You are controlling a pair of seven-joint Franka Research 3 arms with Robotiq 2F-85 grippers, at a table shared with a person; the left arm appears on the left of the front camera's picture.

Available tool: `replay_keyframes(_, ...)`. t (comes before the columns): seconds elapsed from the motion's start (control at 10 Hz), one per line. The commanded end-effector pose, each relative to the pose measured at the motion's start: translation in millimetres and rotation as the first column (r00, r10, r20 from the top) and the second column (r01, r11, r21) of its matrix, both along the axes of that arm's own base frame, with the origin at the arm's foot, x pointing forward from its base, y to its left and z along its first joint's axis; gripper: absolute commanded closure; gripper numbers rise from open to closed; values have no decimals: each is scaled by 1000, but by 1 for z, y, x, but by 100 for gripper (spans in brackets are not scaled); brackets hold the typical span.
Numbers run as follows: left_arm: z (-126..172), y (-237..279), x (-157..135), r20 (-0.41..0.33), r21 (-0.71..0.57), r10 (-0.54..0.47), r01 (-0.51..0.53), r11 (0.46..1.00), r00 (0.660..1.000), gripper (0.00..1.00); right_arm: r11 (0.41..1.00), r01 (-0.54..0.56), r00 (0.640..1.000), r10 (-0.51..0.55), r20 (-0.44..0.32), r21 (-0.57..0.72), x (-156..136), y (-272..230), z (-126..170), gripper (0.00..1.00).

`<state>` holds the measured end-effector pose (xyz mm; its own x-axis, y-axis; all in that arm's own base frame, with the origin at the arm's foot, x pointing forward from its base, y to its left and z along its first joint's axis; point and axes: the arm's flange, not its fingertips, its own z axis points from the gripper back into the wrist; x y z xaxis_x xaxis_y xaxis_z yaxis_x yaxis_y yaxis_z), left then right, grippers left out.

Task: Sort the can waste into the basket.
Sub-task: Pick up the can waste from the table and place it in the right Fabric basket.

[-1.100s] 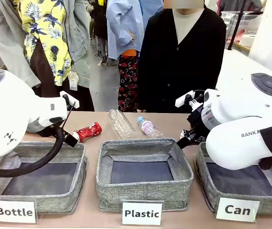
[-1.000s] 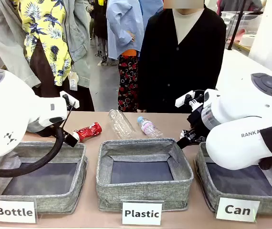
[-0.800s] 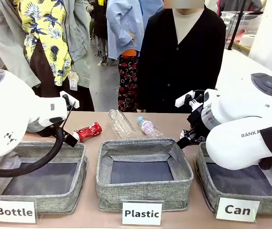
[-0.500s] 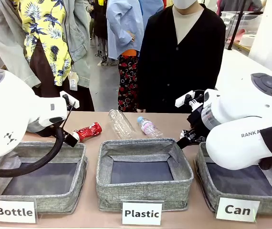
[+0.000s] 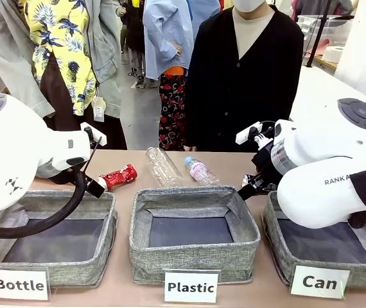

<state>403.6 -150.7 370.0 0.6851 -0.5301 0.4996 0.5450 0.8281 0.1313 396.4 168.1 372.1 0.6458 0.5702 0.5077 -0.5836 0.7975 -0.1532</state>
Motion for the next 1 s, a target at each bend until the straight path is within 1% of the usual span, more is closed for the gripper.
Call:
replay_keyframes(0.0,0,0,0,0,0,0,0,1000,1000,0,1000,0,1000,0,0,0,0,0,0,0)
replay_keyframes(0.3,0,0,0,0,0,0,0,1000,1000,0,1000,0,1000,0,0,0,0,0,0,0)
replay_keyframes(0.4,0,0,0,0,0,0,0,1000,1000,2,1000,0,1000,0,0,0,0,0,0,0)
replay_keyframes(0.5,40,-11,-8,73,-39,-58,61,997,996,0,999,-29,998,26,65,36,-4,4,39,0)
replay_keyframes(0.6,86,-28,-25,101,-77,-132,140,987,986,0,995,-68,997,64,46,79,-13,4,81,0)
replay_keyframes(0.7,129,-33,-47,58,-163,-178,185,969,982,0,987,-51,998,58,-38,154,-29,2,120,0)
replay_keyframes(0.8,153,-34,-68,-77,-229,-78,58,972,994,0,971,53,985,-12,-172,233,-48,-4,144,0)
replay_keyframes(0.9,159,-17,-87,-193,-242,-149,100,965,970,0,949,131,960,-49,-275,288,-68,-23,158,0)
